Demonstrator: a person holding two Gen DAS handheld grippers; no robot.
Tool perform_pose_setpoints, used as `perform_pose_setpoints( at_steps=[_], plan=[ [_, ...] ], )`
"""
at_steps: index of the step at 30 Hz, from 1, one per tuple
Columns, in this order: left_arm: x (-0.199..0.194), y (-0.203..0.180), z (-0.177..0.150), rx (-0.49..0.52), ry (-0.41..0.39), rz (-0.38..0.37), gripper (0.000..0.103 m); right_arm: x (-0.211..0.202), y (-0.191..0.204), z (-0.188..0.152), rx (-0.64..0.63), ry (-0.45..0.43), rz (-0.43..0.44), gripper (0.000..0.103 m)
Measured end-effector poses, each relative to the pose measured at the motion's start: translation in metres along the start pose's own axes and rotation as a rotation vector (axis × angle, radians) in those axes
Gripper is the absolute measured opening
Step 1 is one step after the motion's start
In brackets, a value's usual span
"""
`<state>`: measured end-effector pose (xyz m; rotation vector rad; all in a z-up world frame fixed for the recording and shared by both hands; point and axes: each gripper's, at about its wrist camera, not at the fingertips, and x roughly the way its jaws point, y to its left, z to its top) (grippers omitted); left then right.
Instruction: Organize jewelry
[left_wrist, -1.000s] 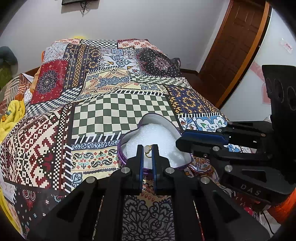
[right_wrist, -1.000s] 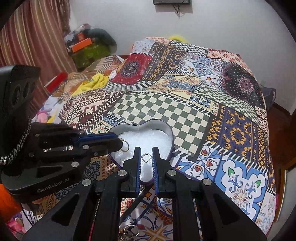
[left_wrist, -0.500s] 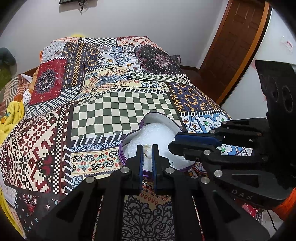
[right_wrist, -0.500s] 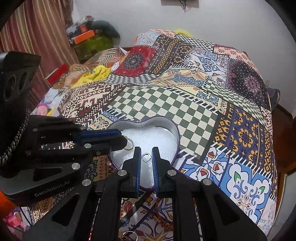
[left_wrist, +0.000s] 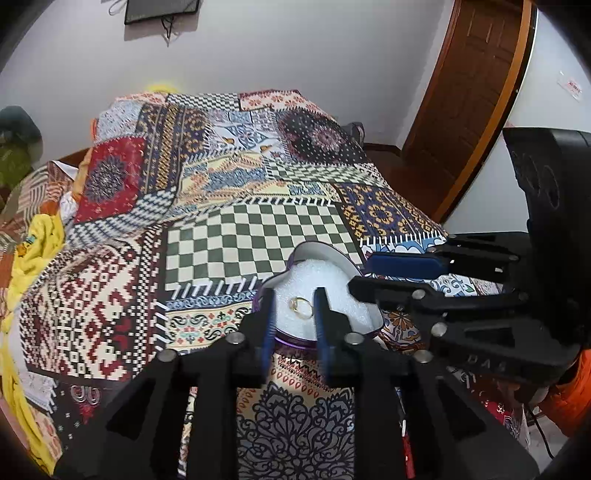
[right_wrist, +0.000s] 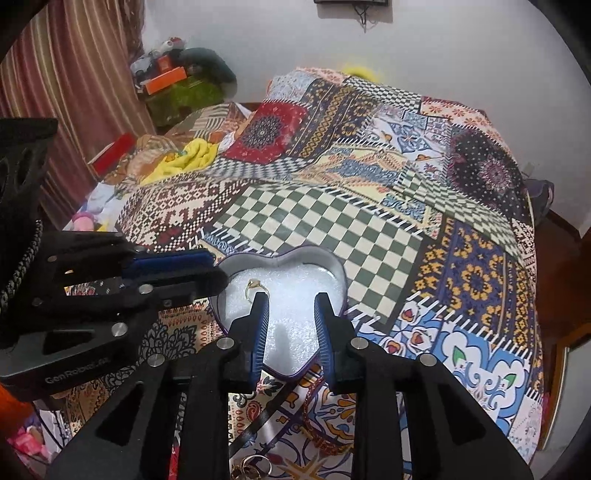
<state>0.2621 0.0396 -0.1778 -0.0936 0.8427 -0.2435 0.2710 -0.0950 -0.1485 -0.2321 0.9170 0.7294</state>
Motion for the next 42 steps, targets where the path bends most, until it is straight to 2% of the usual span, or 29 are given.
perform_pose_setpoints(
  at_steps=[7, 12, 19, 27, 28, 30, 31, 42],
  plan=[
    [-0.019, 0.001, 0.0, 0.003, -0.019, 0.028, 0.025, -0.028, -0.008, 0.002, 0.031, -0.054, -0.041, 0.024],
    [-0.026, -0.003, -0.006, 0.013, -0.009, 0.038, 0.025, -0.047, -0.018, -0.002, 0.062, -0.085, -0.08, 0.036],
    [-0.022, -0.011, -0.022, 0.015, 0.033, 0.028, 0.025, -0.058, -0.025, -0.019, 0.087, -0.08, -0.111, 0.037],
    [0.004, -0.023, -0.049, 0.021, 0.127, -0.008, 0.025, -0.047, -0.036, -0.051, 0.136, -0.015, -0.116, 0.04],
    [0.008, -0.025, -0.051, 0.025, 0.135, -0.01, 0.025, -0.046, -0.038, -0.055, 0.145, -0.007, -0.113, 0.042],
    [0.014, -0.028, -0.054, 0.034, 0.143, -0.007, 0.025, -0.043, -0.041, -0.061, 0.166, 0.007, -0.108, 0.053],
    [0.016, -0.029, -0.054, 0.038, 0.145, -0.004, 0.025, -0.043, -0.041, -0.064, 0.171, 0.01, -0.106, 0.055],
    [0.036, -0.028, -0.049, 0.028, 0.142, 0.01, 0.025, -0.014, -0.034, -0.076, 0.143, 0.091, -0.066, 0.056]
  ],
)
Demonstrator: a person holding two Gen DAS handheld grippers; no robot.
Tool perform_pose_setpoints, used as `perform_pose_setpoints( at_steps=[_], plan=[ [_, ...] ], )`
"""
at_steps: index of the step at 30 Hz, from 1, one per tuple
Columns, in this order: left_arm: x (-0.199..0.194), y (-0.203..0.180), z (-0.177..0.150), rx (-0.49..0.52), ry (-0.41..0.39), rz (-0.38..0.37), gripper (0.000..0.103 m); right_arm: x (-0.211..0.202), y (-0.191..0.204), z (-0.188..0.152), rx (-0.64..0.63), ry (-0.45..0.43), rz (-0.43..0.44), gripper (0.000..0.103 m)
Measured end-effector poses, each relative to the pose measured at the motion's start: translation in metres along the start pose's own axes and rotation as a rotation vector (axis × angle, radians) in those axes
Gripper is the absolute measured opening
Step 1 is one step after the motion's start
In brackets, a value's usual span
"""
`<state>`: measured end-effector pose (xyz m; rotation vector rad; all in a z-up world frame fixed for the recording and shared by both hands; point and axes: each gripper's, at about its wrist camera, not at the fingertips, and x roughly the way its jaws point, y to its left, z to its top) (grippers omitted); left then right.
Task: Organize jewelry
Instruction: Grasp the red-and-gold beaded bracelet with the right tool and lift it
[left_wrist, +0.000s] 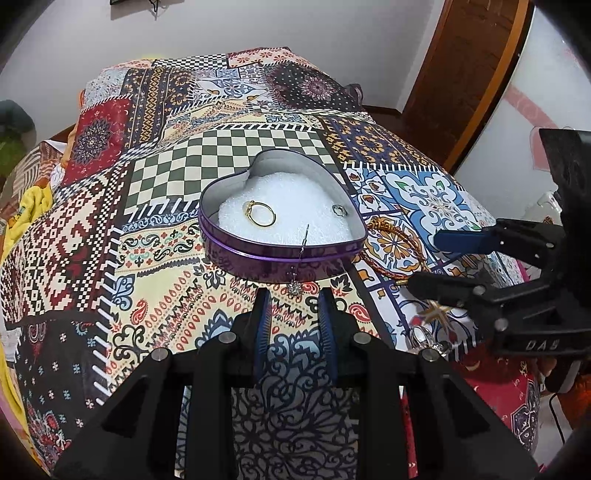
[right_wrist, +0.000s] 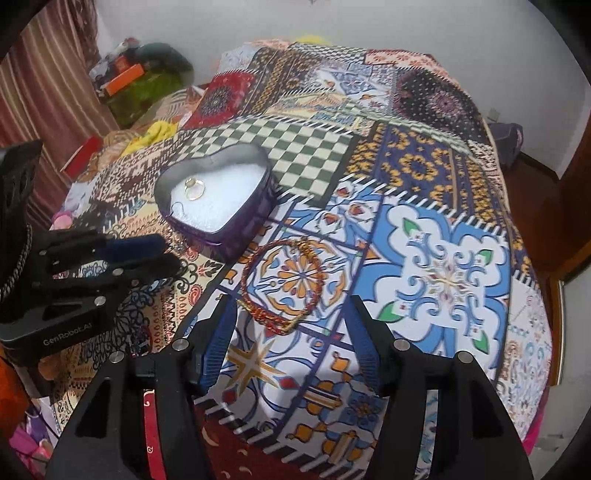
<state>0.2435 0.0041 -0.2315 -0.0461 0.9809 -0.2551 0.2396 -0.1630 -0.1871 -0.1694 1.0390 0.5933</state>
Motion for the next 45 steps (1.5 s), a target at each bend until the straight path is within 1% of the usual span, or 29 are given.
perform_pose_setpoints(
  at_steps=[7, 10, 13, 16, 18, 23, 25, 27, 28, 30, 31, 33, 38, 45],
  plan=[
    [0.005, -0.002, 0.0, 0.01, -0.011, -0.002, 0.025, 0.016, 0.006, 0.007, -0.04, 0.026, 0.001, 0.056],
    [0.007, -0.001, 0.001, 0.003, -0.016, -0.009, 0.025, 0.02, 0.005, 0.011, -0.05, 0.034, 0.016, 0.056],
    [0.009, -0.002, 0.0, 0.013, -0.018, -0.005, 0.025, 0.025, 0.003, 0.014, -0.053, 0.042, 0.027, 0.06],
    [0.01, -0.002, -0.001, 0.017, -0.02, 0.006, 0.021, 0.028, 0.002, 0.015, -0.058, 0.045, 0.031, 0.061],
    [0.011, -0.001, -0.001, 0.014, -0.022, 0.014, 0.015, 0.029, 0.004, 0.015, -0.063, 0.044, 0.032, 0.061],
    [0.01, 0.002, -0.003, 0.003, -0.025, 0.015, 0.009, 0.03, 0.004, 0.015, -0.067, 0.04, 0.035, 0.06],
    [0.009, 0.001, -0.003, 0.008, -0.027, 0.019, 0.009, 0.03, 0.005, 0.015, -0.073, 0.035, 0.032, 0.054],
    [0.008, 0.0, -0.004, 0.011, -0.029, 0.022, 0.009, 0.03, 0.005, 0.016, -0.078, 0.031, 0.034, 0.042],
    [0.007, -0.001, -0.004, 0.012, -0.03, 0.021, 0.009, 0.03, 0.005, 0.016, -0.08, 0.028, 0.033, 0.039],
    [0.006, -0.001, -0.005, 0.011, -0.031, 0.02, 0.009, 0.03, 0.004, 0.016, -0.079, 0.025, 0.033, 0.028],
    [0.005, -0.002, -0.005, 0.01, -0.031, 0.019, 0.009, 0.03, 0.003, 0.016, -0.076, 0.023, 0.032, 0.025],
    [0.003, -0.002, -0.004, 0.009, -0.032, 0.018, 0.009, 0.031, 0.002, 0.016, -0.076, 0.021, 0.028, 0.013],
    [-0.004, -0.007, -0.003, 0.021, -0.046, 0.017, 0.008, 0.028, 0.003, 0.016, -0.083, 0.015, 0.011, 0.008],
    [-0.024, -0.009, 0.005, 0.029, -0.093, 0.02, 0.008, 0.016, 0.004, 0.017, -0.069, -0.01, 0.011, 0.007]
  ],
)
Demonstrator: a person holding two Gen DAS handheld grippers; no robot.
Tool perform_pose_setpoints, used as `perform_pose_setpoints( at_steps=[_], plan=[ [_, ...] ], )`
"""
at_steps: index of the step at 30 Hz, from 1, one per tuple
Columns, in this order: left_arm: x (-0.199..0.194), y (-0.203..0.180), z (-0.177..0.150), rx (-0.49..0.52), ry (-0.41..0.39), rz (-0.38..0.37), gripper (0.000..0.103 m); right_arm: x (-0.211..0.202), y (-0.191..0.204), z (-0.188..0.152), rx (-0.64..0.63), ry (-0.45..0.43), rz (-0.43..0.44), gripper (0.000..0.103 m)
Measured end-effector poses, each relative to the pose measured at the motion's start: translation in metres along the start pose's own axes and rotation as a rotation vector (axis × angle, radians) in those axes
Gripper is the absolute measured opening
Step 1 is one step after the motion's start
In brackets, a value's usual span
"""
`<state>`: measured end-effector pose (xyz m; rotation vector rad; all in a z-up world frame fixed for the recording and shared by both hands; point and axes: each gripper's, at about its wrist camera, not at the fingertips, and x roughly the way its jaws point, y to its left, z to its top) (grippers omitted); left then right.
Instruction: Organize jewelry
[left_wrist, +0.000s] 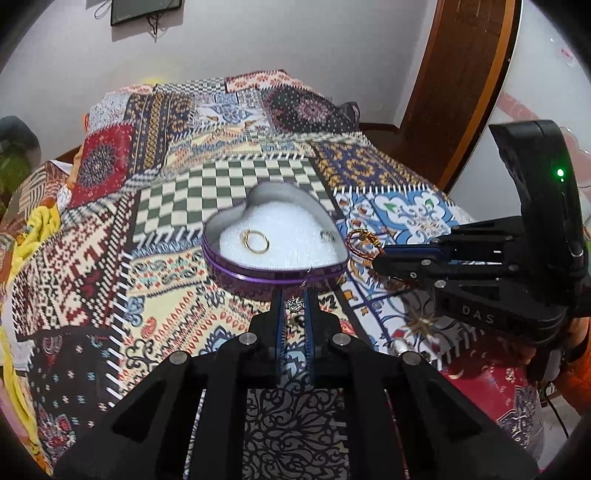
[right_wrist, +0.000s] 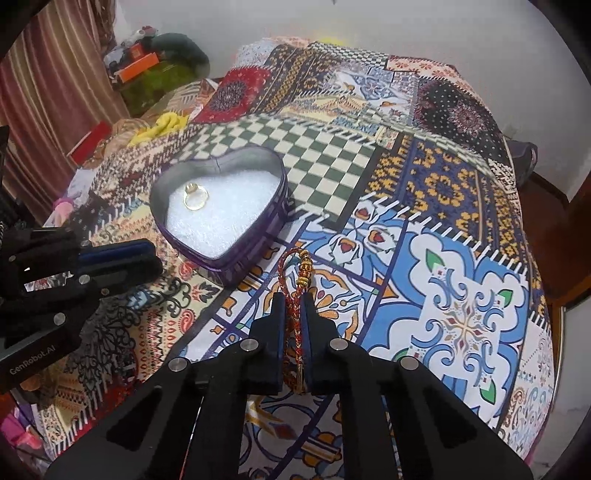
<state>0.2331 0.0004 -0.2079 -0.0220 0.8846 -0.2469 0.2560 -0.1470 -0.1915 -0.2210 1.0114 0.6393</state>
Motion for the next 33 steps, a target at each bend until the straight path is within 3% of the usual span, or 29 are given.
perform_pose_setpoints(
  at_steps=[20, 26, 33],
  plan=[
    [-0.055, 0.004, 0.04, 0.011, -0.154, 0.025, 0.008, -0.061, 0.022, 0.027, -0.006, -0.183, 0.017, 0.007],
    [-0.052, 0.008, 0.046, 0.008, -0.158, 0.022, 0.008, -0.051, 0.027, 0.038, -0.012, -0.184, 0.036, 0.007],
    [-0.029, 0.018, 0.047, -0.008, -0.109, 0.001, 0.008, -0.031, 0.029, 0.049, -0.014, -0.156, 0.052, 0.007]
  ],
)
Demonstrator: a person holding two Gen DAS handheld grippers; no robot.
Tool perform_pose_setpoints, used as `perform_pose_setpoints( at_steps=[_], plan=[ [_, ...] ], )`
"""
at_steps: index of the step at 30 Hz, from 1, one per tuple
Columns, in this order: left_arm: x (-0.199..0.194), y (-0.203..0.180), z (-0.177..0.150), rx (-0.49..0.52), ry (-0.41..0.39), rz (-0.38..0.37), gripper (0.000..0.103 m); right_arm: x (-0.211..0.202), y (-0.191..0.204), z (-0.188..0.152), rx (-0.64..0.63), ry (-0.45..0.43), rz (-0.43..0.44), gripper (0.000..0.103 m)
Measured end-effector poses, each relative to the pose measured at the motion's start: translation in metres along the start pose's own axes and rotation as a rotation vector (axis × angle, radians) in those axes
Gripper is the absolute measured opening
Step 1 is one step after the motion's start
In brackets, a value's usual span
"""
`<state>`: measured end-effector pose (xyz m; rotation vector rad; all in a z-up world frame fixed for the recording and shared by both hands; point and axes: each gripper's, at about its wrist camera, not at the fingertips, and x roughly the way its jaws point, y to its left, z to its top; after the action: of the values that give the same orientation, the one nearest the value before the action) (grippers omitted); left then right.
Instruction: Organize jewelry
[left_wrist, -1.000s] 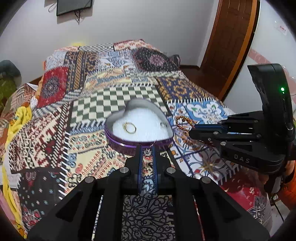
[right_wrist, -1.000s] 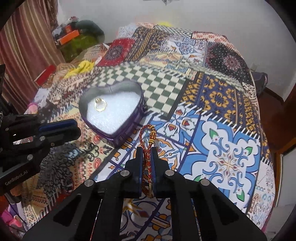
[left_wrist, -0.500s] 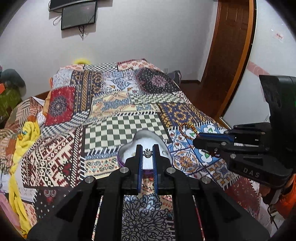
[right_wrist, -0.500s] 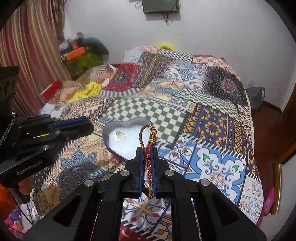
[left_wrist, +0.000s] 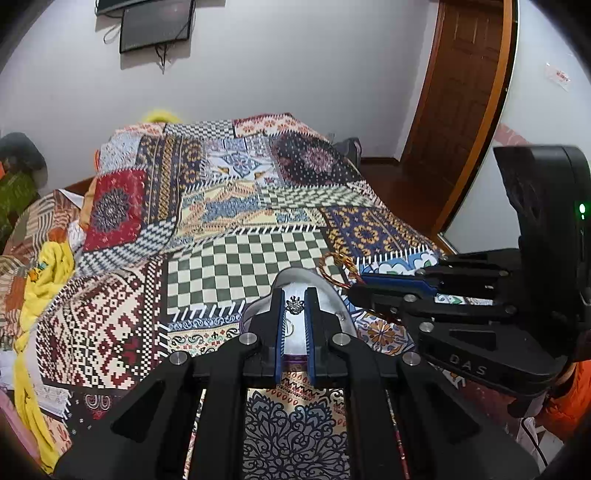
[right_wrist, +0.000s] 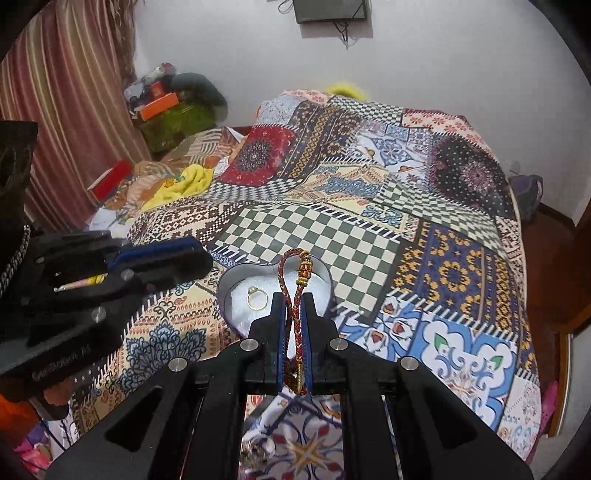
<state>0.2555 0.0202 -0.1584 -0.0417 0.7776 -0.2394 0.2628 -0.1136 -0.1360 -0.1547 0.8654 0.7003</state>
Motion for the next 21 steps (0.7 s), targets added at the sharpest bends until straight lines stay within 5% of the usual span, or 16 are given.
perform_pose_setpoints(
  at_steps=[21],
  plan=[
    [0.039, 0.022, -0.02, -0.05, 0.108, -0.043, 0.008, 0.052, 0.0, 0.002, -0.021, 0.129, 0.036, 0.007]
  ],
)
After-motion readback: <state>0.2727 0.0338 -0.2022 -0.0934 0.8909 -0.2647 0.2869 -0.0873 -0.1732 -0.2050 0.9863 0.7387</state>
